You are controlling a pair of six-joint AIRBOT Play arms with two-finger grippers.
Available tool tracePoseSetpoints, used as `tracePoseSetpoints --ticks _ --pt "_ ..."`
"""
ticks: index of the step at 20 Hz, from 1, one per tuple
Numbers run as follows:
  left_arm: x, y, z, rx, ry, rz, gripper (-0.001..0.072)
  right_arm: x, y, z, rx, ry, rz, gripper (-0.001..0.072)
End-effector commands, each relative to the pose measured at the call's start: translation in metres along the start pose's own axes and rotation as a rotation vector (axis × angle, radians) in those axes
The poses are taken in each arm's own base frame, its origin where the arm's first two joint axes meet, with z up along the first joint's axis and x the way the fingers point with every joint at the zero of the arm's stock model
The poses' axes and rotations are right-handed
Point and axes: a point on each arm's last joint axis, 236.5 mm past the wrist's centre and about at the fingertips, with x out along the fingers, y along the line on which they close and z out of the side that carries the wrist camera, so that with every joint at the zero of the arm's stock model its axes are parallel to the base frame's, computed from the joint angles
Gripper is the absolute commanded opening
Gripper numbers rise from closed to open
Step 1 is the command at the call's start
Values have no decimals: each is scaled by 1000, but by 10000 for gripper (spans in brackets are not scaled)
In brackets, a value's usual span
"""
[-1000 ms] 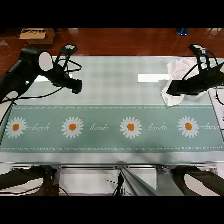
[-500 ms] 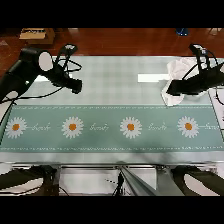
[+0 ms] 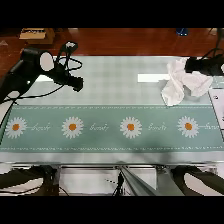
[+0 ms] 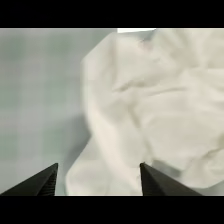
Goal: Fold the shirts.
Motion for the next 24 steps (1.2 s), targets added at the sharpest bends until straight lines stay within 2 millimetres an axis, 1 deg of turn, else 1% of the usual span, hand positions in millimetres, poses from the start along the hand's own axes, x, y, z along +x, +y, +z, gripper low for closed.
tracePoseSetpoints --ticks 1,3,5,6,8,11,13,15,17,18,19,20,21,22,23,24 --pt "2 3 13 22 -50 7 718 30 -74 35 208 -163 -135 588" --pt "2 0 6 -1 -25 -7 719 59 -108 10 312 -90 -171 590" --pt "2 -2 0 -3 2 -16 718 85 -127 -15 416 -23 -177 590" --pt "2 -2 0 -3 3 -16 718 98 -131 -26 452 1 -175 591" --pt "2 -2 0 -3 3 -16 718 121 -131 -38 504 20 -155 591" --pt "2 -2 0 -3 3 -16 719 150 -122 -51 583 29 -114 591" --pt "2 -2 0 -4 3 -16 719 169 -118 -68 622 62 -104 591" --pt "2 -2 0 -3 2 -16 718 185 -109 -87 627 111 -100 591" --pt "2 -2 0 -3 2 -16 718 197 -94 -103 616 151 -89 579" --pt "2 -2 0 -3 2 -16 718 200 -87 -103 596 148 -78 424" --pt "2 -2 0 -3 2 -16 718 199 -81 -95 574 128 -63 102" --pt "1 -2 1 -3 1 -15 717 193 -76 -80 577 87 -43 23" --pt "-2 -2 2 -2 1 -16 717 181 -74 -58 558 29 -27 23" --pt "-7 -2 3 1 3 -16 716 165 -74 -35 524 -24 -13 23" --pt "-15 -2 7 3 1 -16 716 141 -73 -6 466 -90 1 22" --pt "-26 -2 13 3 -8 -16 716 113 -71 23 404 -156 13 22"
